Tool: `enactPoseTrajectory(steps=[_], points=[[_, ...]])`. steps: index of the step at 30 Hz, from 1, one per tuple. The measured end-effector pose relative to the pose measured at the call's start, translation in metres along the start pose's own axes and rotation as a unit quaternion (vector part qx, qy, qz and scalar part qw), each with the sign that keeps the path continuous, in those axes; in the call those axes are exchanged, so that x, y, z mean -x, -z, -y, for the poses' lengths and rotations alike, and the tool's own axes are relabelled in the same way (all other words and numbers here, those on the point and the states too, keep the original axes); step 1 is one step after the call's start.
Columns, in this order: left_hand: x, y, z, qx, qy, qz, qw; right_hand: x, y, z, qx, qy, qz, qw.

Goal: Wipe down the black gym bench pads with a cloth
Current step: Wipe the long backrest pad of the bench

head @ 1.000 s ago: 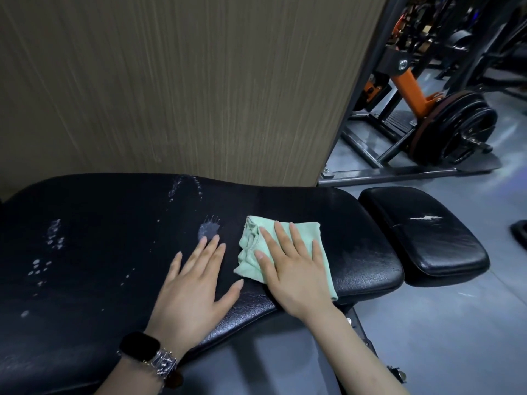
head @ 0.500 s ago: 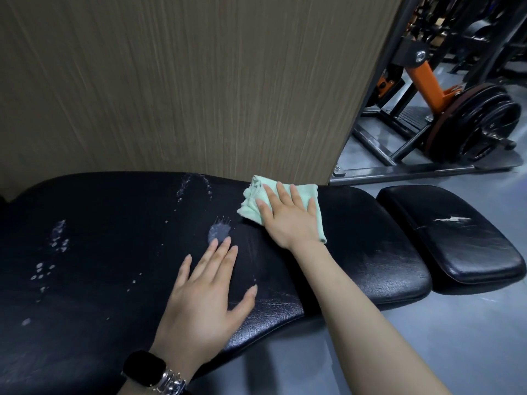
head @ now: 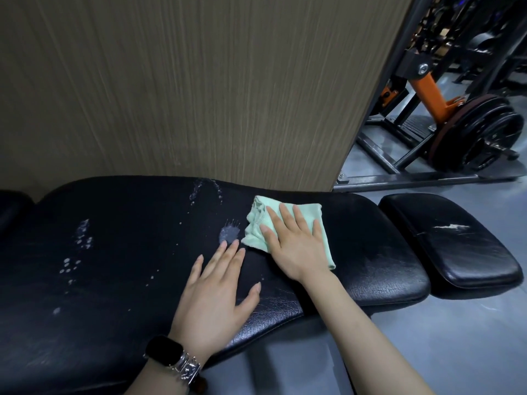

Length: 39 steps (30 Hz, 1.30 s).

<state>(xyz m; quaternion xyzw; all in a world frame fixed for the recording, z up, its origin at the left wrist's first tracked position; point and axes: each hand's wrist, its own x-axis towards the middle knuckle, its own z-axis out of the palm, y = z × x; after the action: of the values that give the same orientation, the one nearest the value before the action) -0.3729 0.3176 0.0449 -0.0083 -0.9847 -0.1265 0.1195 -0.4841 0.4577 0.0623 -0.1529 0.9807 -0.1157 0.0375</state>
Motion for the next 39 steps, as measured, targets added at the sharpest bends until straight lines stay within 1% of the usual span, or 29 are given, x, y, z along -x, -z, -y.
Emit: enactPoseTrajectory(steps=[5, 9, 13, 16, 18, 21, 24, 31, 35, 39], points=[[0.000, 0.005, 0.002, 0.003, -0.003, -0.013, 1.000, 0.044, -0.003, 0.007, 0.004, 0.021, -0.007, 1.000], [0.010, 0.012, 0.019, 0.027, 0.013, -0.014, 0.999, 0.087, -0.018, 0.013, 0.029, 0.052, -0.080, 0.995], [0.023, 0.020, 0.041, 0.022, 0.030, -0.011, 0.999, 0.105, -0.022, 0.018, 0.043, 0.055, -0.072, 0.995], [0.029, 0.028, 0.057, 0.001, 0.038, -0.007, 0.999, 0.087, -0.013, 0.022, 0.023, 0.070, -0.042, 0.996], [0.033, 0.031, 0.066, -0.002, 0.041, -0.002, 0.999, 0.066, -0.008, 0.024, 0.005, 0.060, 0.000, 0.998], [0.034, 0.034, 0.070, 0.005, 0.049, 0.012, 0.999, 0.029, -0.004, 0.030, 0.014, 0.049, 0.022, 0.998], [0.033, 0.032, 0.072, 0.023, 0.059, 0.017, 0.998, -0.006, -0.004, 0.034, 0.007, 0.039, 0.026, 0.999], [0.031, 0.028, 0.072, 0.000, 0.058, -0.012, 0.998, -0.059, -0.003, 0.049, -0.010, -0.004, 0.030, 0.999], [0.032, 0.027, 0.072, 0.011, 0.064, -0.007, 0.998, -0.057, -0.004, 0.052, -0.005, -0.007, 0.035, 0.999], [0.033, 0.032, 0.070, 0.018, 0.069, 0.007, 0.997, -0.036, -0.006, 0.056, -0.001, 0.012, 0.031, 0.999]])
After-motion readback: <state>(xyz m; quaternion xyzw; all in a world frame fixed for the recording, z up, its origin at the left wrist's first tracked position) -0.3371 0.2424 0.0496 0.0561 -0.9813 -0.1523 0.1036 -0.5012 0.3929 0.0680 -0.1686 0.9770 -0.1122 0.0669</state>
